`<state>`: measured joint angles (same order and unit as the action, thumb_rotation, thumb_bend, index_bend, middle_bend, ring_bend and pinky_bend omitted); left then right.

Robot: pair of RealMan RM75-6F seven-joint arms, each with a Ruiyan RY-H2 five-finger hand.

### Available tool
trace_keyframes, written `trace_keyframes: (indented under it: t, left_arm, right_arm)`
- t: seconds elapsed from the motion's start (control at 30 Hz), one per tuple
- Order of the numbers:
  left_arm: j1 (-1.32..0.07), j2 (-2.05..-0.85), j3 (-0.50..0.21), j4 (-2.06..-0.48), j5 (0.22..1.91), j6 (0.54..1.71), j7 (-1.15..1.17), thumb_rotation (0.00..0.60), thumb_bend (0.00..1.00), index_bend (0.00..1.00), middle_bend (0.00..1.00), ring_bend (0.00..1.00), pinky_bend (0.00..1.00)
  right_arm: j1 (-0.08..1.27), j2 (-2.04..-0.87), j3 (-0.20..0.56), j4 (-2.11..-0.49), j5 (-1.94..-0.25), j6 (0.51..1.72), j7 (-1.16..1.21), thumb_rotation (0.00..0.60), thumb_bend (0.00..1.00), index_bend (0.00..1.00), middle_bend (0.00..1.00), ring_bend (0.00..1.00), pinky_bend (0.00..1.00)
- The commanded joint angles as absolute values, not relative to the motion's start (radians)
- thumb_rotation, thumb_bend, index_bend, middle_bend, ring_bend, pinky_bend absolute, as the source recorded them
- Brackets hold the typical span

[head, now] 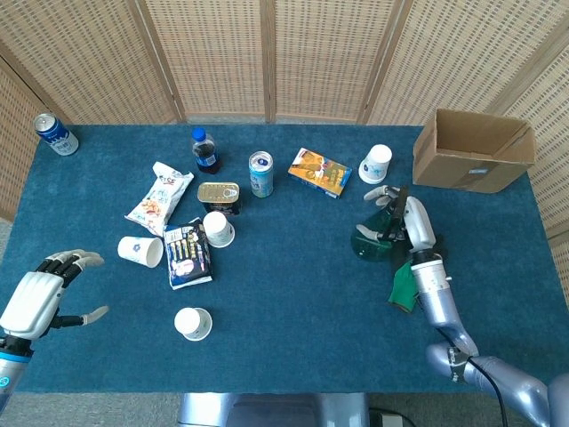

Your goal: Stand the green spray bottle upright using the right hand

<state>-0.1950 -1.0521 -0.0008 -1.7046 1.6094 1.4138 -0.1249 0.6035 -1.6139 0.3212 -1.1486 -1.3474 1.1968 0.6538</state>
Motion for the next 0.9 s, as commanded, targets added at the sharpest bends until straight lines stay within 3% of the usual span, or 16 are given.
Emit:
trace_keyframes:
  t: [0.03, 0.9]
  left_arm:
    - [-0.196, -1.052, 0.0, -1.706, 1.61, 1.413, -0.123, 0.494, 0.18, 0.26, 0.29, 0.24, 0.22]
    - [-0.2, -1.052, 0.004, -1.721, 1.628, 1.418, -0.108, 0.488, 0.18, 0.26, 0.29, 0.23, 0.22]
  right_arm:
    - [0.601, -1.61, 0.321, -1.148, -1.346, 1.195, 0.658, 0.6, 0.17, 0.4, 0.43, 0.32, 0.38]
    - [0.575, -1.564, 0.296, -1.151, -1.372, 1.197, 0.731, 0.6, 0.17, 0.33, 0.39, 0.28, 0.31]
